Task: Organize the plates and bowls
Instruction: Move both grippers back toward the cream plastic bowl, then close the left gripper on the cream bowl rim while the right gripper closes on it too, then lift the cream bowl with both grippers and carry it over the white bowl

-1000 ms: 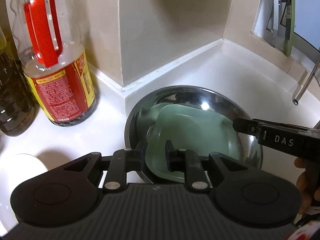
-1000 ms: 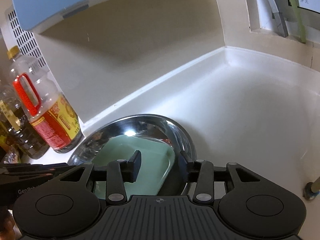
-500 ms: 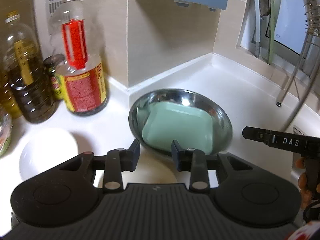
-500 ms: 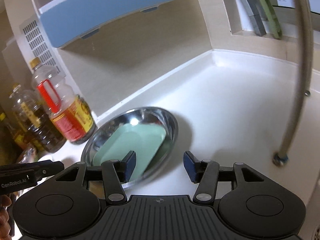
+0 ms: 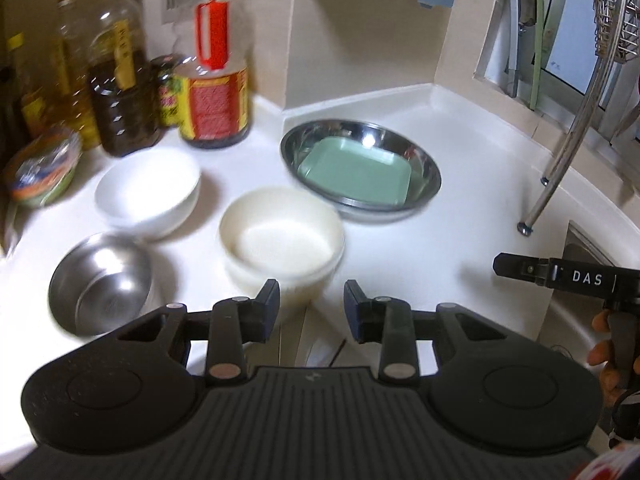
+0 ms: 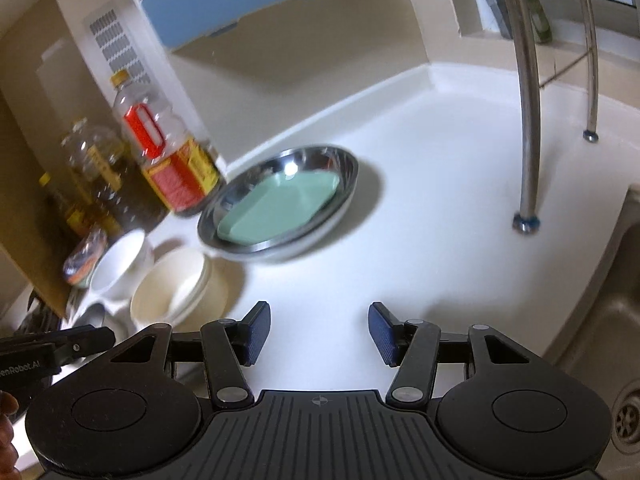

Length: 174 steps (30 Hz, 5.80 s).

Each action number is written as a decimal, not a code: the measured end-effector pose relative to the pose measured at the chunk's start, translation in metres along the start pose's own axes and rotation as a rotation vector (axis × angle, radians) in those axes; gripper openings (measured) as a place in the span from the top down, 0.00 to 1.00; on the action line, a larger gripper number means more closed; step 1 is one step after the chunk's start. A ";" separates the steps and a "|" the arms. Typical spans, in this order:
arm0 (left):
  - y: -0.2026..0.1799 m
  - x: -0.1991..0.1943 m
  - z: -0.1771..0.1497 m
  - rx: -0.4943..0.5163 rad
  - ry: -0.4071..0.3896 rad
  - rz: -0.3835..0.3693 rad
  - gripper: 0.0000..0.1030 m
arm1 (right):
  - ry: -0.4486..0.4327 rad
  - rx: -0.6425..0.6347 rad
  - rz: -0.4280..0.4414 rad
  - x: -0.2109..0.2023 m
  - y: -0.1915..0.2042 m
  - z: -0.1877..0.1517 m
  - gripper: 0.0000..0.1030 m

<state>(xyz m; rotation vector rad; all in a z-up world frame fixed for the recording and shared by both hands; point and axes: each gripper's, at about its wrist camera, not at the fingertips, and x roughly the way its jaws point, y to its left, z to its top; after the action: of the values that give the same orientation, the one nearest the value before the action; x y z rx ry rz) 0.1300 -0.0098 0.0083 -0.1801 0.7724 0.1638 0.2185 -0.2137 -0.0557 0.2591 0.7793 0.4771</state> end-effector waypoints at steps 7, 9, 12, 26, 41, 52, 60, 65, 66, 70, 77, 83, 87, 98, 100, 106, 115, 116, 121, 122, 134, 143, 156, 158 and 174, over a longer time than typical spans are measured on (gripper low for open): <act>0.004 -0.015 -0.027 -0.032 0.045 0.041 0.69 | 0.062 -0.006 0.019 -0.010 0.000 -0.020 0.46; 0.005 -0.017 -0.032 -0.041 0.057 0.051 0.69 | 0.074 -0.018 0.023 -0.011 0.003 -0.023 0.46; 0.007 -0.020 -0.039 -0.051 0.073 0.063 0.69 | 0.090 -0.027 0.031 -0.011 0.006 -0.028 0.46; 0.029 -0.026 -0.062 -0.105 0.115 0.142 0.69 | 0.187 -0.093 0.067 0.005 0.032 -0.050 0.46; 0.056 -0.025 -0.068 -0.140 0.136 0.183 0.69 | 0.244 -0.154 0.093 0.031 0.068 -0.056 0.46; 0.059 -0.010 -0.056 -0.121 0.129 0.160 0.69 | 0.240 -0.218 0.085 0.049 0.088 -0.045 0.46; 0.058 0.008 -0.034 -0.103 0.104 0.136 0.69 | 0.218 -0.229 0.075 0.062 0.090 -0.027 0.46; 0.056 0.019 -0.015 -0.099 0.065 0.118 0.69 | 0.181 -0.209 0.074 0.070 0.084 -0.009 0.46; 0.056 0.022 -0.011 -0.101 0.058 0.114 0.69 | 0.169 -0.203 0.075 0.071 0.083 -0.005 0.46; 0.055 0.034 0.003 -0.107 0.038 0.100 0.69 | 0.130 -0.186 0.079 0.076 0.078 0.008 0.46; 0.056 0.057 0.023 -0.132 0.020 0.097 0.69 | 0.099 -0.170 0.133 0.093 0.081 0.022 0.46; 0.058 0.079 0.031 -0.143 0.033 0.096 0.69 | 0.089 -0.158 0.155 0.112 0.085 0.026 0.47; 0.063 0.093 0.032 -0.163 0.060 0.090 0.69 | 0.098 -0.144 0.150 0.124 0.084 0.026 0.48; 0.071 0.111 0.035 -0.171 0.093 0.085 0.74 | 0.113 -0.129 0.141 0.137 0.085 0.023 0.65; 0.072 0.113 0.035 -0.170 0.098 0.080 0.75 | 0.112 -0.131 0.137 0.139 0.086 0.023 0.70; 0.072 0.115 0.036 -0.167 0.102 0.042 0.84 | 0.105 -0.150 0.137 0.141 0.091 0.021 0.81; 0.074 0.114 0.035 -0.149 0.100 0.031 0.84 | 0.098 -0.162 0.126 0.140 0.094 0.021 0.82; 0.074 0.114 0.034 -0.150 0.100 0.031 0.84 | 0.095 -0.163 0.125 0.140 0.095 0.021 0.82; 0.073 0.109 0.033 -0.144 0.091 0.025 0.84 | 0.087 -0.163 0.119 0.137 0.095 0.022 0.85; 0.073 0.108 0.033 -0.145 0.088 0.023 0.84 | 0.086 -0.163 0.121 0.136 0.096 0.022 0.85; 0.079 0.080 0.043 -0.152 0.021 -0.005 0.84 | 0.048 -0.162 0.149 0.112 0.108 0.034 0.85; 0.096 0.057 0.066 -0.159 -0.067 0.003 0.84 | 0.005 -0.187 0.193 0.105 0.136 0.060 0.85; 0.165 0.048 0.087 -0.233 -0.115 0.086 0.84 | 0.040 -0.209 0.306 0.147 0.201 0.087 0.85; 0.173 0.051 0.088 -0.243 -0.107 0.089 0.84 | 0.053 -0.202 0.309 0.153 0.207 0.087 0.85; 0.204 0.083 0.087 -0.248 -0.031 0.076 0.84 | 0.158 -0.118 0.259 0.200 0.216 0.075 0.85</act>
<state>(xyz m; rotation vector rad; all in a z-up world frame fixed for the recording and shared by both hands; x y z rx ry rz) 0.2041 0.2139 -0.0095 -0.3823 0.7271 0.3345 0.3274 0.0688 -0.0407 0.2151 0.8723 0.7929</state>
